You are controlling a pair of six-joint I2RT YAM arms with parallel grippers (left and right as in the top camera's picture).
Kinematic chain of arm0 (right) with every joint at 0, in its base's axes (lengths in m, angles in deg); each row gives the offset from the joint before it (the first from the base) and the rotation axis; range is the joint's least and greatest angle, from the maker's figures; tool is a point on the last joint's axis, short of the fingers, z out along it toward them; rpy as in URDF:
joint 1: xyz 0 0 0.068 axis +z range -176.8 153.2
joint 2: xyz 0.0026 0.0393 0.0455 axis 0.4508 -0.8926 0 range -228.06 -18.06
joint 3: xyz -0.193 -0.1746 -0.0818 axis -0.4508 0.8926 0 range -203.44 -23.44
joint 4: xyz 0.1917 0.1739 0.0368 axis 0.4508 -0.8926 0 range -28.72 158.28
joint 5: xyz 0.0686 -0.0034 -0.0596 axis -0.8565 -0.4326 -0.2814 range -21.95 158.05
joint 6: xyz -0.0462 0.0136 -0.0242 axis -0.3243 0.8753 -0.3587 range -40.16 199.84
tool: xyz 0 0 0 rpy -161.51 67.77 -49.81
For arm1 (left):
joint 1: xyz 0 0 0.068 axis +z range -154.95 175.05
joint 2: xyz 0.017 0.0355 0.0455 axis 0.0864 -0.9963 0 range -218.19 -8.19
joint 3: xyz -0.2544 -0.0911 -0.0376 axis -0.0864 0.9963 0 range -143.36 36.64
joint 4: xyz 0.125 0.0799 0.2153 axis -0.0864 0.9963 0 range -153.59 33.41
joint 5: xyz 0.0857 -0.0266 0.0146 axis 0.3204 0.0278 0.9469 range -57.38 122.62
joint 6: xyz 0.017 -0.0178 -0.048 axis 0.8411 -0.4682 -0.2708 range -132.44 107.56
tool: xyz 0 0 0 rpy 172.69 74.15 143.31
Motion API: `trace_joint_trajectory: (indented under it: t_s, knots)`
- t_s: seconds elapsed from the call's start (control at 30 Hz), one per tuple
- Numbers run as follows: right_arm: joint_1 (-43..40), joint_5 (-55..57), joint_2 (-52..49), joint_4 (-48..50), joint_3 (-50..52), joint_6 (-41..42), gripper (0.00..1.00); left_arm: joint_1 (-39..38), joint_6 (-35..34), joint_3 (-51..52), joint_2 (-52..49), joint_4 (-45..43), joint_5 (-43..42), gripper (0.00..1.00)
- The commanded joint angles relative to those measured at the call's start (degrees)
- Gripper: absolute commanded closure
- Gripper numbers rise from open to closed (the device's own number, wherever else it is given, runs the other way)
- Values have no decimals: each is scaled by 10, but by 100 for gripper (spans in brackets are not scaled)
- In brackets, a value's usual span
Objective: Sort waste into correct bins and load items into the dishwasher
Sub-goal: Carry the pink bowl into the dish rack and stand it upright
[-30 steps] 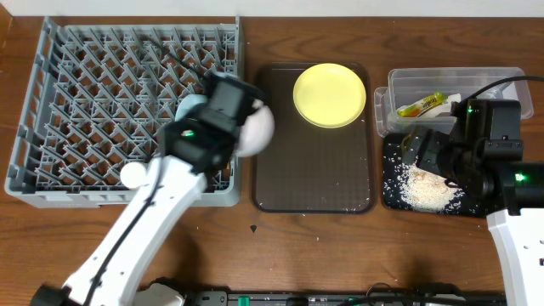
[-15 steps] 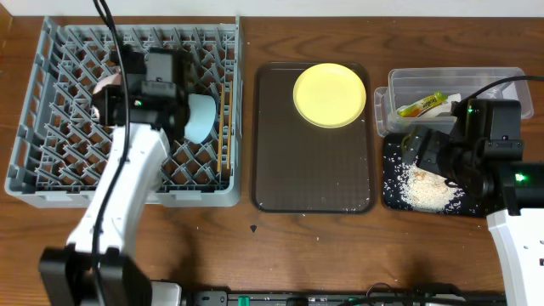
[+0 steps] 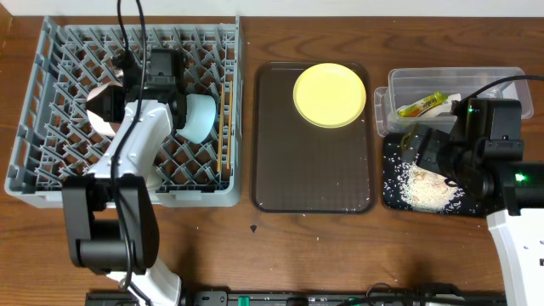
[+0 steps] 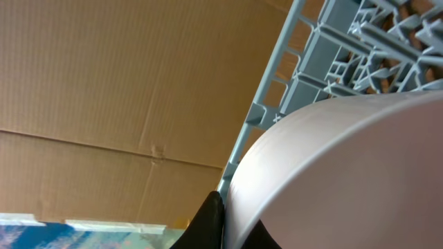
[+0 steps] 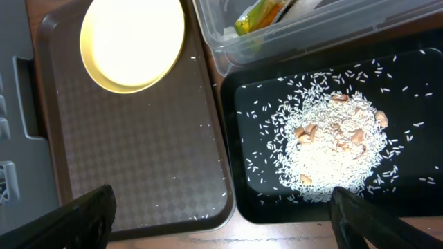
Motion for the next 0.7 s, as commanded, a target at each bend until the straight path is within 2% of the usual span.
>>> trace_joint_trajectory:
  t_s: [0.0, 0.1, 0.37, 0.4, 0.53, 0.67]
  knots:
    - [-5, 2, -1, 2, -3, 5, 4, -1, -2, 2, -12, -4, 38, 92]
    - [-5, 2, -1, 3, -3, 5, 4, -7, -11, 2, -21, -4, 35, 92]
    - [-5, 2, -1, 12, -3, 6, 3, -32, -11, 4, -22, -4, -36, 86]
    - [-5, 2, -1, 12, -3, 5, 3, -32, -11, 4, -22, -5, -38, 83]
    - [-5, 2, -1, 12, -3, 5, 3, -32, -11, 4, -22, -5, -58, 63]
    - [-5, 2, -1, 12, -3, 6, 3, -33, -11, 4, -22, -3, -83, 55]
